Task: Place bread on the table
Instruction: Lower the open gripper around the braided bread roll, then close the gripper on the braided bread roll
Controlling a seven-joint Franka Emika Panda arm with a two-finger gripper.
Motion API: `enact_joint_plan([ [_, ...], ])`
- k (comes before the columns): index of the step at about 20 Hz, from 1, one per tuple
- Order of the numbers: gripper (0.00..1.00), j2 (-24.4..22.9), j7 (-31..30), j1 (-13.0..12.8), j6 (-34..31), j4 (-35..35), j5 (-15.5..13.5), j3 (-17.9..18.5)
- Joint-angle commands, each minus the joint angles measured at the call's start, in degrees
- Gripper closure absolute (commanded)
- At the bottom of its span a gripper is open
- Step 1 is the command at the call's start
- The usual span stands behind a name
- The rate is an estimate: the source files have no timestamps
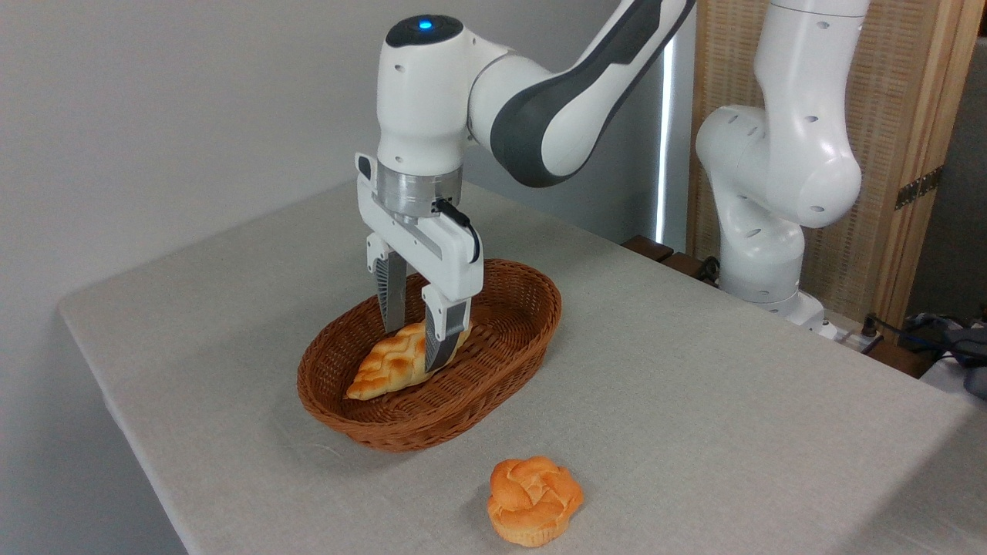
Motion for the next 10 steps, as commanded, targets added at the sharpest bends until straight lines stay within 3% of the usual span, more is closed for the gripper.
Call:
enact_joint_plan([
  [1,0.00,0.00,0.60,-0.86,1.19,-0.29,-0.08,0.86],
  [6,0.01,0.53,0.60,-0.86,1.19,-0.29,-0.08,0.86],
  [9,0.35,0.53,0.60,-0.86,1.19,-0.29,-0.25,0.86],
  [10,0.42,0.53,0.77,-0.86,1.19,-0.29,-0.25,0.86],
])
